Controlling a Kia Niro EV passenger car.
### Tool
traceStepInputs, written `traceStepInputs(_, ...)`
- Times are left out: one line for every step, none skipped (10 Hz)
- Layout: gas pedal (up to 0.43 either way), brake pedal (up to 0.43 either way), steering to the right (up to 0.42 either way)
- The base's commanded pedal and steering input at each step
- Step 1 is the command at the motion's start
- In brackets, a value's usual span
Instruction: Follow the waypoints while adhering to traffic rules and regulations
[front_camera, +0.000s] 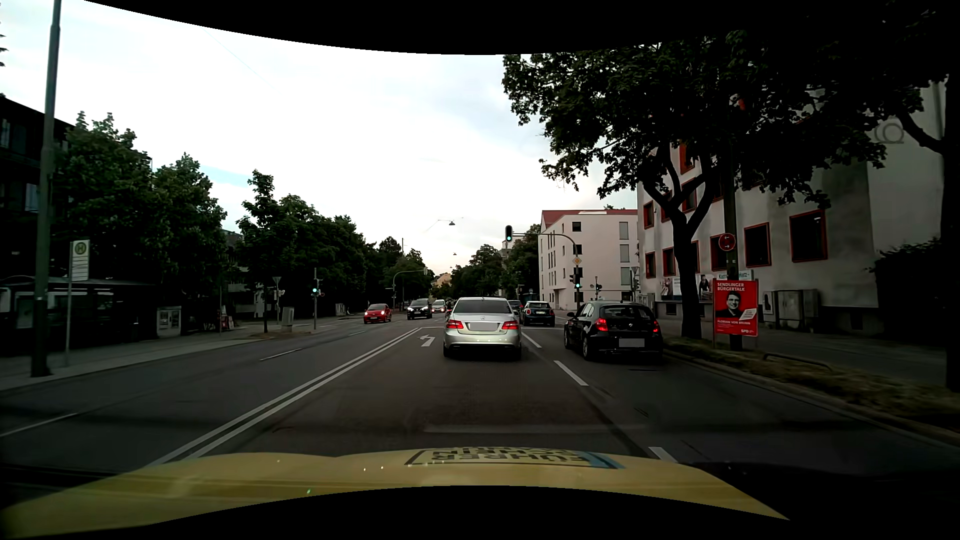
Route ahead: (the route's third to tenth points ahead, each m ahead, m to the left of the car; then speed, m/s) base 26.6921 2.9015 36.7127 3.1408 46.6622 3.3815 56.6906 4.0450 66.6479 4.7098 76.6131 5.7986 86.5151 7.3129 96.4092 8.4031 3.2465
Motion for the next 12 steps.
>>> traceStepInputs(0.287, 0.0, -0.002)
traceStepInputs(0.287, 0.0, -0.002)
traceStepInputs(0.287, 0.0, -0.002)
traceStepInputs(0.287, 0.0, -0.004)
traceStepInputs(0.287, 0.0, -0.005)
traceStepInputs(0.287, 0.0, -0.005)
traceStepInputs(0.287, 0.0, -0.005)
traceStepInputs(0.287, 0.0, -0.005)
traceStepInputs(0.287, 0.0, -0.005)
traceStepInputs(0.28, 0.0, -0.005)
traceStepInputs(0.26, 0.0, -0.005)
traceStepInputs(0.248, 0.0, -0.005)
